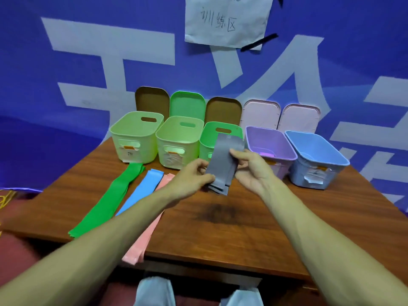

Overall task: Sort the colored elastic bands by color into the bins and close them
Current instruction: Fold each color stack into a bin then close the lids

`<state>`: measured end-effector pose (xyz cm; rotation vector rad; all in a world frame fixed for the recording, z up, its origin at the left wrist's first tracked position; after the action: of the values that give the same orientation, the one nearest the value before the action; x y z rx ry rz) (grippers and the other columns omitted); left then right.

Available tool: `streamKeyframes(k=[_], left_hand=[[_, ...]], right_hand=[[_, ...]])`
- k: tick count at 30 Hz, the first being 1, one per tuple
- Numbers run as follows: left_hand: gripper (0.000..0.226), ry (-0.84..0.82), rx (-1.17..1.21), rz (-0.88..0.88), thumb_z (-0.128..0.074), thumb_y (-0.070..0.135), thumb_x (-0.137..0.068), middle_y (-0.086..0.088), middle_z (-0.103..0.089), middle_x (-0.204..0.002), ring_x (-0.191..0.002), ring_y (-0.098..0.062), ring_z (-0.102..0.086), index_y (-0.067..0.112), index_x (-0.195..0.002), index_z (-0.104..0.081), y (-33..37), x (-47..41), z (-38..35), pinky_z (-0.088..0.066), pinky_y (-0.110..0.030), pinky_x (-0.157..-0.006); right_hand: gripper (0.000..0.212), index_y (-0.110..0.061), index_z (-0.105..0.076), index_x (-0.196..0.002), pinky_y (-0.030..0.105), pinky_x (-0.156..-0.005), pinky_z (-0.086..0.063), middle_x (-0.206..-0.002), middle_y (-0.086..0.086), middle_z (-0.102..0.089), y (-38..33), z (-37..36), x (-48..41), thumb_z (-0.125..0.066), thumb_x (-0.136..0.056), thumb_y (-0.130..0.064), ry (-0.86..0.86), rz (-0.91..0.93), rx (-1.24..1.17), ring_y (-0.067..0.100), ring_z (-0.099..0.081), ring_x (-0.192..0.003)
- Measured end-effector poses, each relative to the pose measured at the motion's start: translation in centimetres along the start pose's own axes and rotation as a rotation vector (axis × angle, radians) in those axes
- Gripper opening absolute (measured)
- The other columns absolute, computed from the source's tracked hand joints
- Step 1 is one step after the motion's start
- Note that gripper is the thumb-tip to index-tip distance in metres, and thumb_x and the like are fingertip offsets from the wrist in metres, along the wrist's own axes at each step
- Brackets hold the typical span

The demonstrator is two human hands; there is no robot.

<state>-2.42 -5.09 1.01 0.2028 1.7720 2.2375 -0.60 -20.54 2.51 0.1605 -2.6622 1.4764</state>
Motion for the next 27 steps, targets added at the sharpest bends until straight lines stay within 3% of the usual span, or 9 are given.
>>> streamKeyframes(k=[3, 6, 8, 11, 15, 19, 22, 24, 27], left_hand=[[0.020, 0.022, -0.004, 0.001, -0.061, 0.004, -0.085, -0.008, -0.058, -0.080, -0.067, -0.020, -0.056, 0.008, -0.105, -0.060, -0.7, 0.1, 2.7, -0.051, -0.035, -0.062], [0.017, 0.031, 0.012, 0.015, -0.063, 0.001, -0.084, -0.002, -0.061, -0.075, -0.061, -0.013, -0.059, 0.013, -0.095, -0.065, -1.6, -0.2, 4.8, -0.054, -0.029, -0.057], [0.016, 0.041, 0.004, 0.031, -0.064, 0.001, -0.083, 0.002, -0.060, -0.069, -0.059, -0.010, -0.059, 0.014, -0.092, -0.065, -2.2, -0.7, 5.8, -0.055, -0.030, -0.058], [0.016, 0.073, 0.014, 0.053, -0.062, 0.002, -0.085, -0.006, -0.064, -0.077, -0.062, -0.012, -0.060, 0.004, -0.101, -0.066, -2.7, -1.9, 7.4, -0.053, -0.025, -0.055], [0.033, 0.159, 0.100, 0.102, -0.068, 0.003, -0.083, -0.014, -0.066, -0.084, -0.064, -0.016, -0.063, -0.005, -0.114, -0.059, -3.3, -3.7, 9.6, -0.053, -0.021, -0.055], [0.035, 0.190, 0.115, 0.119, -0.069, 0.004, -0.081, -0.010, -0.068, -0.082, -0.063, -0.012, -0.066, -0.006, -0.114, -0.060, -3.7, -5.9, 12.2, -0.057, -0.023, -0.061], [0.022, 0.212, 0.119, 0.107, -0.066, 0.000, -0.083, -0.004, -0.067, -0.075, -0.055, -0.003, -0.063, 0.001, -0.104, -0.062, -3.0, -8.2, 14.4, -0.053, -0.015, -0.054], [0.015, 0.221, 0.121, 0.119, -0.066, 0.000, -0.083, 0.002, -0.065, -0.061, -0.052, -0.006, -0.063, 0.005, -0.097, -0.061, -2.6, -10.1, 15.5, -0.055, -0.018, -0.054], [0.018, 0.218, 0.041, 0.158, -0.070, 0.006, -0.082, -0.002, -0.062, -0.065, -0.059, -0.013, -0.063, 0.006, -0.096, -0.060, -2.5, -13.7, 16.3, -0.059, -0.030, -0.061]], right_hand=[[0.023, -0.008, -0.062, -0.107, 0.033, -0.080, -0.049, -0.096, 0.009, -0.064, 0.0, -1.5, -2.0, -0.063, -0.084, -0.008, 0.048, -0.021, 0.061, 0.021, -0.058, -0.091], [0.008, -0.011, -0.063, -0.086, 0.032, -0.071, -0.044, -0.082, 0.007, -0.060, -0.2, -2.0, -3.7, -0.066, -0.080, -0.006, 0.091, -0.033, 0.341, 0.019, -0.054, -0.077], [0.010, -0.011, -0.062, -0.082, 0.030, -0.064, -0.047, -0.077, 0.008, -0.057, -0.4, -2.4, -4.8, -0.068, -0.078, -0.004, 0.077, -0.033, 0.505, 0.018, -0.054, -0.073], [0.014, -0.007, -0.061, -0.087, 0.027, -0.059, -0.053, -0.079, 0.008, -0.061, -1.0, -3.6, -6.9, -0.070, -0.079, -0.001, 0.042, 0.017, 0.638, 0.018, -0.058, -0.069], [0.024, -0.003, -0.059, -0.092, 0.023, -0.049, -0.055, -0.075, 0.007, -0.060, -1.4, -5.4, -10.6, -0.075, -0.074, 0.000, 0.073, 0.088, 0.677, 0.012, -0.060, -0.057], [0.043, 0.003, -0.058, -0.109, 0.024, -0.046, -0.054, -0.083, 0.008, -0.058, -1.1, -7.3, -14.5, -0.079, -0.072, -0.004, 0.071, 0.132, 0.737, 0.013, -0.060, -0.058], [0.038, -0.007, -0.059, -0.103, 0.029, -0.052, -0.053, -0.074, 0.003, -0.055, -1.7, -8.9, -17.3, -0.080, -0.072, -0.011, 0.057, 0.222, 0.859, 0.014, -0.056, -0.061], [0.036, -0.010, -0.062, -0.099, 0.028, -0.049, -0.046, -0.071, 0.002, -0.055, -2.2, -9.6, -19.6, -0.083, -0.070, -0.017, 0.051, 0.275, 0.956, 0.014, -0.052, -0.059], [0.040, -0.007, -0.066, -0.099, 0.025, -0.047, -0.041, -0.076, 0.007, -0.060, -2.5, -10.1, -24.1, -0.085, -0.067, -0.022, 0.052, 0.272, 1.041, 0.016, -0.051, -0.056]])
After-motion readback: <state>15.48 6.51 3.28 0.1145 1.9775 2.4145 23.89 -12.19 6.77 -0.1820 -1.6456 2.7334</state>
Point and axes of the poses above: each hand's wrist, its own x-axis away from the middle knuckle, its own z-axis out of the back of the hand, y = z × x, the point moved 4 cm from there along -x, towards the middle knuckle
